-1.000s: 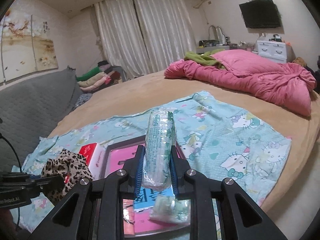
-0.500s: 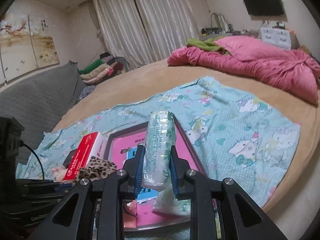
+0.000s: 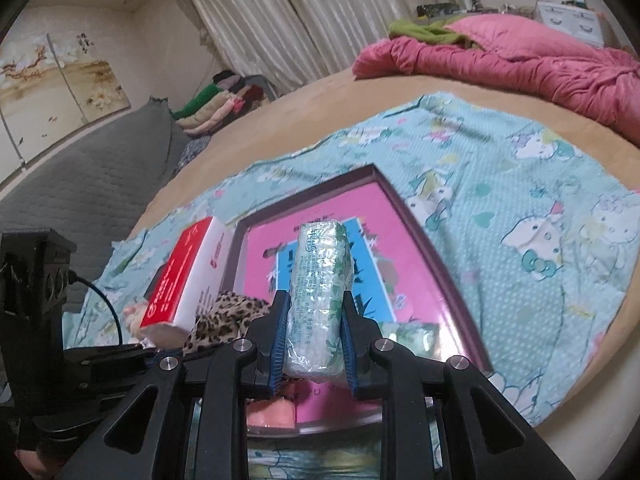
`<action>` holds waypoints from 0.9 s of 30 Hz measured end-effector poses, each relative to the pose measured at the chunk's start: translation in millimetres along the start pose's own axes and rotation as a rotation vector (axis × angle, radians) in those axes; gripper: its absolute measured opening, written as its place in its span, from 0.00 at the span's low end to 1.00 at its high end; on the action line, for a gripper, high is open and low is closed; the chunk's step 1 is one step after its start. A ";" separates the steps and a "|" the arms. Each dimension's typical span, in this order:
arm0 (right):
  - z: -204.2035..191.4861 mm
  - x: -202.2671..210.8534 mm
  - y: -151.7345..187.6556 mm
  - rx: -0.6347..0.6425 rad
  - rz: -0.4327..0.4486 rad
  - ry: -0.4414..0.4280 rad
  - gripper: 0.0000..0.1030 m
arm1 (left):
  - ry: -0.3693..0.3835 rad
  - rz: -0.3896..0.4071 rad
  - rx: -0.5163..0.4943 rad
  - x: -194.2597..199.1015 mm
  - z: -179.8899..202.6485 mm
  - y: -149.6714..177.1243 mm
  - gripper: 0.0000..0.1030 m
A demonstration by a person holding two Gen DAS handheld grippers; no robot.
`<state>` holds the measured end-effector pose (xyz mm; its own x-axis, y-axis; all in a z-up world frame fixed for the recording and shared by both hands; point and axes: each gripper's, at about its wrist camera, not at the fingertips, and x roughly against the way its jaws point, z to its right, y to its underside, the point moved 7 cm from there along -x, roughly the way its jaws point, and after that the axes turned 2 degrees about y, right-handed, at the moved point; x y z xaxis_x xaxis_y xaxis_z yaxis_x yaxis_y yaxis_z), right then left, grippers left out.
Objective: Organize soft objects
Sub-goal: 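Lower the cloth and tissue pack onto the tray and open both tools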
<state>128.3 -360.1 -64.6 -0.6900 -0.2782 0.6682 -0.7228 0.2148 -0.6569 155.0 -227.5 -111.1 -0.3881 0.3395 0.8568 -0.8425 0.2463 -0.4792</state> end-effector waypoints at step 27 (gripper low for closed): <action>-16.8 -41.3 29.9 0.070 -0.140 -0.005 0.25 | 0.000 -0.035 0.020 -15.5 -8.2 7.6 0.10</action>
<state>134.5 -326.4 -105.9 -0.5821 -0.3059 0.7534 -0.8074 0.1078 -0.5800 157.7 -223.5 -129.5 -0.3582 0.3312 0.8729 -0.8629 0.2395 -0.4450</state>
